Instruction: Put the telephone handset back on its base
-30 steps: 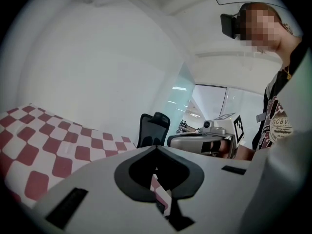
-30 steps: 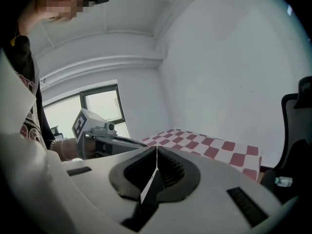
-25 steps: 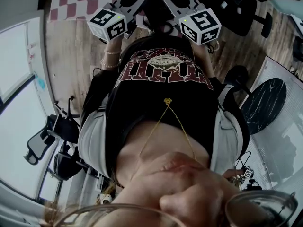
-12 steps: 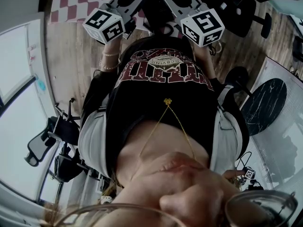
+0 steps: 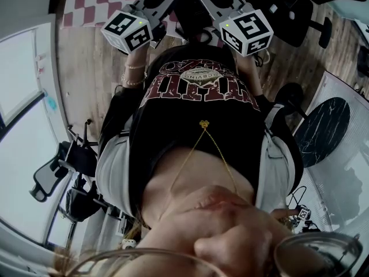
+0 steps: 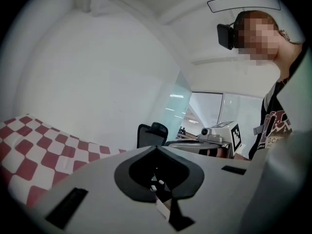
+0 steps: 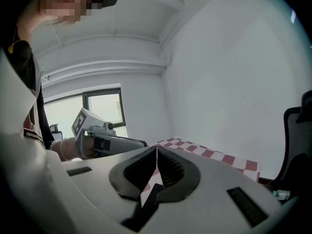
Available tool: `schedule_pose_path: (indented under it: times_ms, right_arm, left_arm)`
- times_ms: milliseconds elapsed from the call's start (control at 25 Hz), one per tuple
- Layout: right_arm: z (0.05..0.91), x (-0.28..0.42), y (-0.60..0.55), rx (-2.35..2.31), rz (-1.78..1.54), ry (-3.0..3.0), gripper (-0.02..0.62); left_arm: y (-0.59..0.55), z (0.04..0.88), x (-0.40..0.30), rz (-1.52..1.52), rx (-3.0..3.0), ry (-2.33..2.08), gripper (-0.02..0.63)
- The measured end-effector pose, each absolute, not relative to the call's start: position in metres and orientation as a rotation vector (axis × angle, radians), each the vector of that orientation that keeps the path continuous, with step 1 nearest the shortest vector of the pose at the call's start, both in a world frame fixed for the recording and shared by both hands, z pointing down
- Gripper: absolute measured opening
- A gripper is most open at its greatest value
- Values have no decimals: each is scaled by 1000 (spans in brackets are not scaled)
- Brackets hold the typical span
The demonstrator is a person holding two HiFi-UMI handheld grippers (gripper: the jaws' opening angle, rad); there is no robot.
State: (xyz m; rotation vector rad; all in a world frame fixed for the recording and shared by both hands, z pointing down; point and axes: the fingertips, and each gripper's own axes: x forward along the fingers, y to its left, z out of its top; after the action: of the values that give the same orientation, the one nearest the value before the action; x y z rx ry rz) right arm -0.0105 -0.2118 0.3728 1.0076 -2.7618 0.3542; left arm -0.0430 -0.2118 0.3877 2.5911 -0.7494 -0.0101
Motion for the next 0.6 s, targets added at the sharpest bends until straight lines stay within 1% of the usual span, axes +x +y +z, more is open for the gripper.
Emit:
schedule_pose_path:
  times_ms: [600]
  right_arm:
    - [375,-12,-210,1009,363,-2739,21]
  left_arm:
    - [-207,388,-42,45,2609,-751,11]
